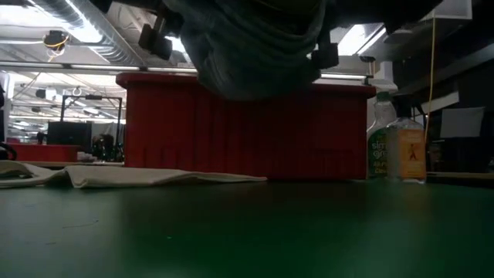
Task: Fold Laundry from Bin
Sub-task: Put the folded clothes into the red bin
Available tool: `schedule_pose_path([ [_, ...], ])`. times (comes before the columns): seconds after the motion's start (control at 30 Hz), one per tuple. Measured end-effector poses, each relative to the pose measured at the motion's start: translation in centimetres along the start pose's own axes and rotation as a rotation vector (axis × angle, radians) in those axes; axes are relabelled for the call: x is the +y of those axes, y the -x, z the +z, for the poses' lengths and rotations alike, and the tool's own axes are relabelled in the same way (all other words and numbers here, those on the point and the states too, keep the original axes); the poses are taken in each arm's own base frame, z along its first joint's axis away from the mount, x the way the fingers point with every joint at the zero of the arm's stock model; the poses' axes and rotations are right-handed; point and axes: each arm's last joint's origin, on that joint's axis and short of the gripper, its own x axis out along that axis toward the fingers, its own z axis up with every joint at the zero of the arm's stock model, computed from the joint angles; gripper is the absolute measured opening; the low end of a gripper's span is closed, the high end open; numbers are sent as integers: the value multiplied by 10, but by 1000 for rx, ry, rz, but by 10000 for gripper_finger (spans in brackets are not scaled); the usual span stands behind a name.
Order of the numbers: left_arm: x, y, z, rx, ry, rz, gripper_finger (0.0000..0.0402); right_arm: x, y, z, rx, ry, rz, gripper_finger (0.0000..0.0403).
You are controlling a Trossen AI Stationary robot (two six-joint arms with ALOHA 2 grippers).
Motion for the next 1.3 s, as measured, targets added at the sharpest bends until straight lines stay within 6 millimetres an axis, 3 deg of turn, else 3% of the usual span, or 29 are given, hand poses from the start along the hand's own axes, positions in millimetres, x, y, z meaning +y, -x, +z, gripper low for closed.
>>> schedule_pose_path([
  [0.4, -14, 10, 31, -6, 28, -36, 0, 17, 4, 33, -39, -1, -14, 149],
  [0.8, -15, 23, 62, -31, 57, -62, 0, 12, 13, 57, -103, -10, -17, 149],
  [1.07, -16, 29, 74, -40, 56, -95, 0, 14, 16, 65, -143, 4, 21, 149],
  [1.3, -18, 31, 77, -54, 49, -124, 0, 28, 17, 74, -152, 39, 2, 149],
])
